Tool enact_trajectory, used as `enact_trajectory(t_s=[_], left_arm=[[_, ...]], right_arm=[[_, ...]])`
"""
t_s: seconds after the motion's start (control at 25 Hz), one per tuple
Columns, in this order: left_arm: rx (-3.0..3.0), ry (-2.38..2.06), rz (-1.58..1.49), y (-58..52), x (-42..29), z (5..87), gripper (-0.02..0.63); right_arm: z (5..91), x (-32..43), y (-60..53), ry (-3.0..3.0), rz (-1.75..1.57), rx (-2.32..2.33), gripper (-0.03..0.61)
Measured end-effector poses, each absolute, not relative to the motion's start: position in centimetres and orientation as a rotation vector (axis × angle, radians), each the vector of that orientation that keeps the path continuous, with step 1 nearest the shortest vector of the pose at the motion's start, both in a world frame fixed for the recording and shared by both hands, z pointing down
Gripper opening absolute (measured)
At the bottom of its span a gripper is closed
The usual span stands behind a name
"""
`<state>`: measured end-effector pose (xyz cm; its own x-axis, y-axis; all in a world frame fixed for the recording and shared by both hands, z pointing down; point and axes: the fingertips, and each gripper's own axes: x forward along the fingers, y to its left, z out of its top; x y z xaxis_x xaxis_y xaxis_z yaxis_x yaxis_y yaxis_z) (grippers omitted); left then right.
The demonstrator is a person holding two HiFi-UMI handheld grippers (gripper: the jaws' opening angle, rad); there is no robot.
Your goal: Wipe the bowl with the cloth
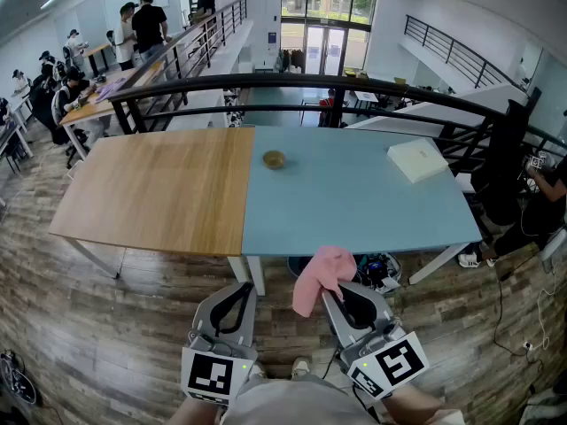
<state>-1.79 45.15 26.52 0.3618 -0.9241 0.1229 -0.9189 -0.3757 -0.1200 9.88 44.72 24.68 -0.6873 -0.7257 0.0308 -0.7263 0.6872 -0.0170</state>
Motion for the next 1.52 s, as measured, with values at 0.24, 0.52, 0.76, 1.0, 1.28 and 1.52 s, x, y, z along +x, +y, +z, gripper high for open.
enact_trajectory(t_s=[0.24,0.52,0.76,1.0,1.28,1.52], left_arm=[[-2.56,1.746,-0.242,45.1,-1.4,26.3,0.003],[-2.556,1.759,-0.236,44.5,-0.4,26.4,0.003],[-2.56,1.784,-0.26,43.6,1.2,27.5,0.003],[-2.581,1.791,-0.275,42.3,4.0,28.7,0.003],[-2.56,1.776,-0.28,41.2,6.6,28.9,0.003],[-2.567,1.787,-0.29,41.0,7.8,28.9,0.003]], right_arm=[[24.6,10.1,44.5,-2.875,0.046,1.218,0.029],[24.8,11.3,43.8,-2.889,0.063,1.215,0.029],[25.6,13.0,42.9,-2.886,0.073,1.201,0.029],[26.4,15.0,41.4,-2.89,0.09,1.184,0.029],[26.8,17.3,40.2,-2.904,0.084,1.175,0.029],[26.9,18.0,39.9,-2.909,0.089,1.157,0.029]])
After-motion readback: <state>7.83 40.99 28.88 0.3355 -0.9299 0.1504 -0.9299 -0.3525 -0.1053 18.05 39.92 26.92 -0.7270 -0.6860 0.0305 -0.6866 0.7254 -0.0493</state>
